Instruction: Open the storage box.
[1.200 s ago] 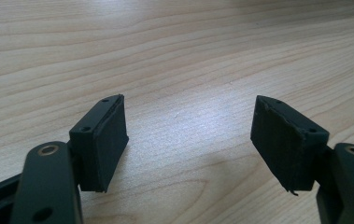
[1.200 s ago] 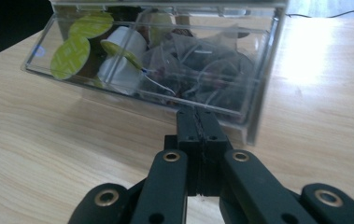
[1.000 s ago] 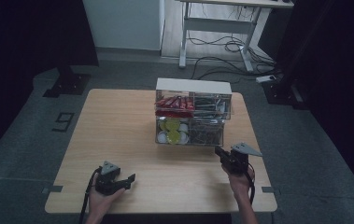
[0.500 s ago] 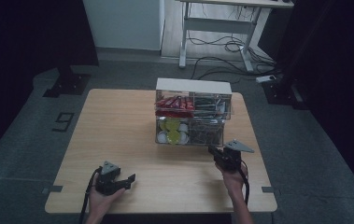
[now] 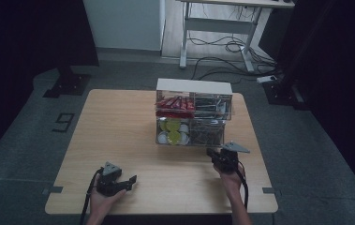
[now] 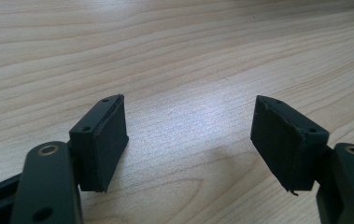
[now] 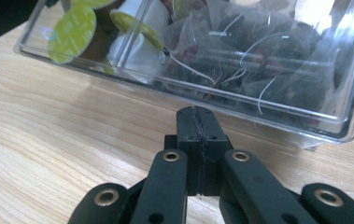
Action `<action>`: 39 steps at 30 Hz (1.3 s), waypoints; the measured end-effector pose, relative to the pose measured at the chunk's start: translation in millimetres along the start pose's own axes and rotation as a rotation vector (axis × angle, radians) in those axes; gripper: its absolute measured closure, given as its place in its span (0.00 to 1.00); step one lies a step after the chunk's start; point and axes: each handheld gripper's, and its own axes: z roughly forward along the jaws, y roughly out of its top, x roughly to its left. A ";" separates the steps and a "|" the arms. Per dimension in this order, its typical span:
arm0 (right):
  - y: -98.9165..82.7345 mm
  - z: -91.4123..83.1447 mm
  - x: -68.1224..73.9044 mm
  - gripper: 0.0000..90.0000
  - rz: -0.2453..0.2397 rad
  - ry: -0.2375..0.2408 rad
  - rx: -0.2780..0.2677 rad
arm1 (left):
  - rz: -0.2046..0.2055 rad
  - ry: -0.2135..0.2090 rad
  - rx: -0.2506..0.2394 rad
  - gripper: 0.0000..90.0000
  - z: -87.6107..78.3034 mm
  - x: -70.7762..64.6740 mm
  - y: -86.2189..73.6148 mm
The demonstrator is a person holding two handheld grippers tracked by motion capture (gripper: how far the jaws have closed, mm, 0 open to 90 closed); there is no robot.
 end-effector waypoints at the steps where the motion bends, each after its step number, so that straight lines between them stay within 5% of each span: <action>1: 0.0 0.0 0.0 0.99 0.000 0.000 0.000 | 0.000 0.000 0.000 0.30 0.0 0.0 0.0; 21: -2.9 -0.1 -9.2 0.99 0.017 -0.026 0.001 | 0.007 0.005 0.007 0.30 0.8 -0.8 -0.3; 39: 5.3 -12.9 -7.7 0.99 0.016 -0.026 -0.053 | 0.006 0.009 0.006 0.31 0.9 0.4 -0.2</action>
